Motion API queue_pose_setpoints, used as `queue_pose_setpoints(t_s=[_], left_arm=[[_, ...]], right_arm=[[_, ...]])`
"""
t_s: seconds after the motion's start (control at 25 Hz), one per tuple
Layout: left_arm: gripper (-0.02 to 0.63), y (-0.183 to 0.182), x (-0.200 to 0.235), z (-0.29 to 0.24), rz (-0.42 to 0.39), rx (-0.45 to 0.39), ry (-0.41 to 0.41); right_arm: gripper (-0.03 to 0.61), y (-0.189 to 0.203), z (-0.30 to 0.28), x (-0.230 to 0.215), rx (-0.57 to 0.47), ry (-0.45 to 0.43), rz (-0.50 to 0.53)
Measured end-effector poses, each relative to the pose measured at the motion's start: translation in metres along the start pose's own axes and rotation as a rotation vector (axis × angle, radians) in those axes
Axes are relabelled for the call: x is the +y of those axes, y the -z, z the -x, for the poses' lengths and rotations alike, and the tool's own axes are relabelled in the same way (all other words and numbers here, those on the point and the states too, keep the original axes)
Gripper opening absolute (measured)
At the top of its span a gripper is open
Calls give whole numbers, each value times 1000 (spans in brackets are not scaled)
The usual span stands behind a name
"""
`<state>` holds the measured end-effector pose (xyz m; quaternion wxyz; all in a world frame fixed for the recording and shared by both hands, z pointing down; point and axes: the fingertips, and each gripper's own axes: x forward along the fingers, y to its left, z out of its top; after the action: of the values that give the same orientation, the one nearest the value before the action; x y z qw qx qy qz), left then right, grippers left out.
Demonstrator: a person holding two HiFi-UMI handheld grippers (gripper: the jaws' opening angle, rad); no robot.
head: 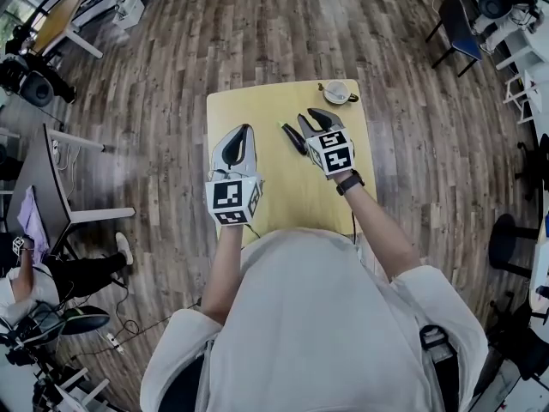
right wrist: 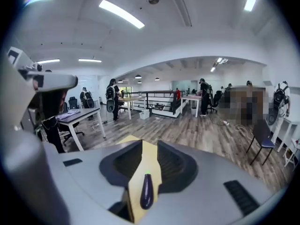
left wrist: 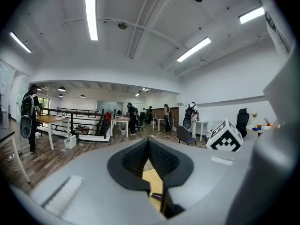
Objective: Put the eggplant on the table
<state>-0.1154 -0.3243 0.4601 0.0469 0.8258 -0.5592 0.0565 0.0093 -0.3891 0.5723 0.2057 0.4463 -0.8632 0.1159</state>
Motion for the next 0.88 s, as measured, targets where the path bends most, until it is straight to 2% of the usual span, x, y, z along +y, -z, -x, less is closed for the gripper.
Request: queue_pose_setpoints(t_s=[0.16, 0.36, 0.64, 0.88], left_arm=[[8, -11, 6, 2, -7, -22, -13], [8, -22, 11, 2, -21, -49, -12], [8, -38, 5, 7, -23, -83, -6], [8, -47, 7, 16, -19, -104, -10]], right_arm=[[83, -33, 29, -1, -85, 26, 0], [63, -67, 58, -2, -173, 97, 47], [37, -94, 100, -6, -287, 140, -55], [17, -111, 123, 2, -364, 182, -12]])
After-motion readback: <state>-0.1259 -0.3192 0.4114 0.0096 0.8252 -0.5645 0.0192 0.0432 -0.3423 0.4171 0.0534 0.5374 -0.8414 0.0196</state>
